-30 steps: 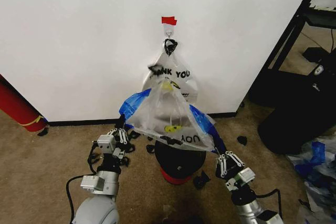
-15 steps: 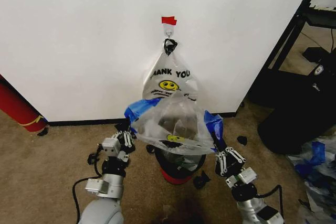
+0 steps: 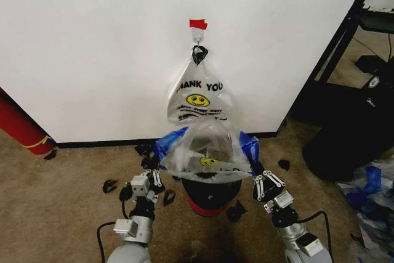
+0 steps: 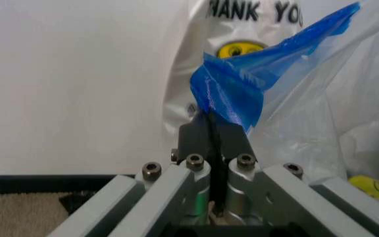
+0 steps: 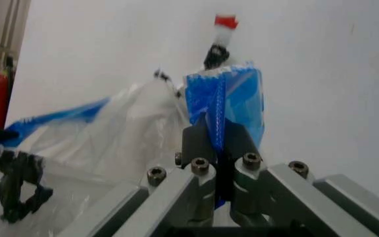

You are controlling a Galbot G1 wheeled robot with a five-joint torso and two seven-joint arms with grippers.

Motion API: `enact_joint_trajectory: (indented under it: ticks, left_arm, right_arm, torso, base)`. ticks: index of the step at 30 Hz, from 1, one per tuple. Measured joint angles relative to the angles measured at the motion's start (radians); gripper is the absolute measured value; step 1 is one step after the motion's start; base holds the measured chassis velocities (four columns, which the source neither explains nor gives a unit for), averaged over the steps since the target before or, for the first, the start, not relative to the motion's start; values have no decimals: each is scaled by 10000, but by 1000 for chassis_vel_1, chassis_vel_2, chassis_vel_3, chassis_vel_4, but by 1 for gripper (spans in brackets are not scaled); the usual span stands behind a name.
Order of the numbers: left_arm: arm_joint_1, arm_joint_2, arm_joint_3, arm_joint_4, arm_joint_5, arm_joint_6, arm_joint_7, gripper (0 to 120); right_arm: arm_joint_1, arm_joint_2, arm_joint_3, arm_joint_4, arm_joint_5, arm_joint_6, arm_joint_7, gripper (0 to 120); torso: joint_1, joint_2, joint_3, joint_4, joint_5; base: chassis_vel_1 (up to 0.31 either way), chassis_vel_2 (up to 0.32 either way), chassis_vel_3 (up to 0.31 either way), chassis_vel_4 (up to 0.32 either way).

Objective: Pick up the garbage bag from the wall and place it over the trash bin.

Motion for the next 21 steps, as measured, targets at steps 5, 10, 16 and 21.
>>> enact_joint_trajectory:
  ticks: [5, 10, 16, 21]
  left_arm:
    - [145, 16, 116, 31, 200, -181, 65, 0]
    - [244, -8, -43, -438, 245, -505, 145, 0]
    - [446, 0, -229, -935, 245, -527, 156, 0]
    - [576, -41, -165, -958, 274, -539, 158, 0]
  right_arm:
    - [-134, -52, -35, -58, 95, -14, -46, 0]
    - [-533, -76, 222, 1032, 1342, -23, -609, 0]
    - [-1185, 80, 459, 1918, 1715, -29, -882, 0]
    - [-1132, 185, 715, 1832, 1788, -33, -1060, 0]
  torso:
    - [0, 0, 0, 0, 1]
    - [0, 0, -1, 0, 0]
    - [0, 0, -2, -2, -1]
    - [0, 0, -1, 0, 0]
  base:
    - [0, 0, 0, 0]
    - [0, 0, 0, 0]
    - [0, 0, 0, 0]
    - [0, 0, 0, 0]
